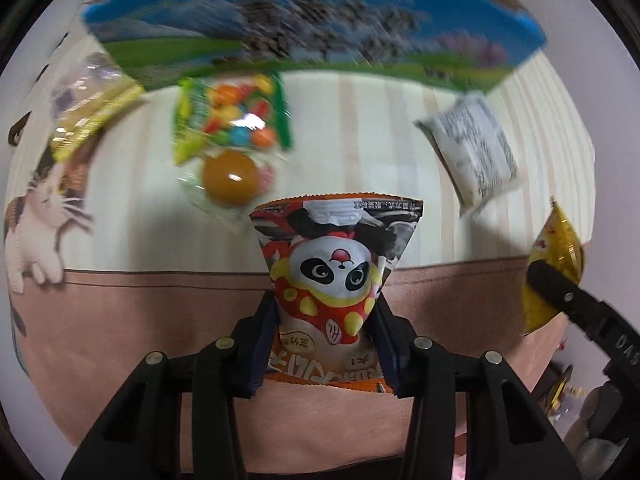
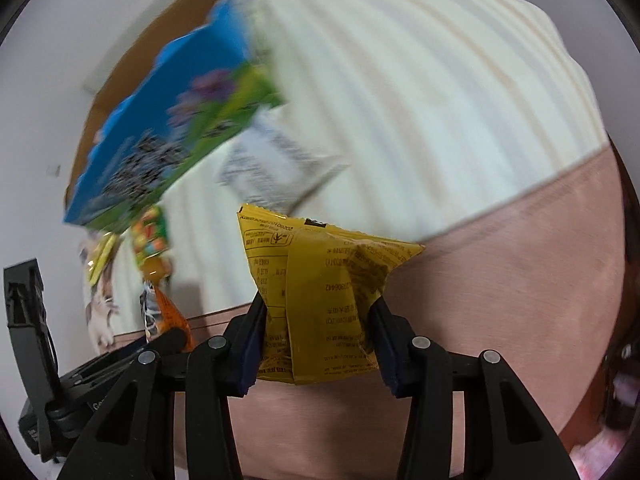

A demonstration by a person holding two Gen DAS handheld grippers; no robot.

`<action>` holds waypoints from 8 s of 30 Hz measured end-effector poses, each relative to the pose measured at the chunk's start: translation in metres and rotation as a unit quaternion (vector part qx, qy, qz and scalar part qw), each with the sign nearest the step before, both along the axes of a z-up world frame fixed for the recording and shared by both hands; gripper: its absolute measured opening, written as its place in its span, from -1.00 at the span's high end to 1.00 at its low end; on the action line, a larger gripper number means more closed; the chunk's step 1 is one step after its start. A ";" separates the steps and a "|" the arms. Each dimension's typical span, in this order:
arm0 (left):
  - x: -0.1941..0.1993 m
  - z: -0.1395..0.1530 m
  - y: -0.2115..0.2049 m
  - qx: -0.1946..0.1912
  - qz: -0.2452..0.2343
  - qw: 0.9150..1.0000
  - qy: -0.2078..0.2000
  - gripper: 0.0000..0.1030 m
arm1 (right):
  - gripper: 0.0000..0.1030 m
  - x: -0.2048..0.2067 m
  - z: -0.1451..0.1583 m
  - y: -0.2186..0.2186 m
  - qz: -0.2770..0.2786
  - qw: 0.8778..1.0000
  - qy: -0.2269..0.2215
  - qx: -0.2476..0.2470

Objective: Organize snacks
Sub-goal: 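Carry both packets into the box and open both tools to release them, then grasp the white bread pack with the right tool while the left tool grasps the orange candy pack, then carry both packs into the box and open both tools to release them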

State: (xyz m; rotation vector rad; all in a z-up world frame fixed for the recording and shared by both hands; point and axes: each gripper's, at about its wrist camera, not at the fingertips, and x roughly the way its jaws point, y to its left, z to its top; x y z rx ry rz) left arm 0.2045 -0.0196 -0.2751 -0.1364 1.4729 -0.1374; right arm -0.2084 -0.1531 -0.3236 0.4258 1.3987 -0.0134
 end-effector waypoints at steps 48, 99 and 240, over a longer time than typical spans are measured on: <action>0.262 0.031 0.111 0.048 0.045 0.995 0.073 -0.79 | -0.85 0.256 0.016 0.080 0.119 0.990 0.066 -0.042; 0.036 0.200 0.086 0.045 0.048 0.971 -0.230 -0.79 | -0.85 0.076 0.198 0.076 0.124 0.977 -0.164 -0.052; 0.307 0.038 0.062 -0.058 0.001 0.998 0.027 -0.15 | -0.77 0.318 0.028 0.074 0.113 0.991 0.021 -0.067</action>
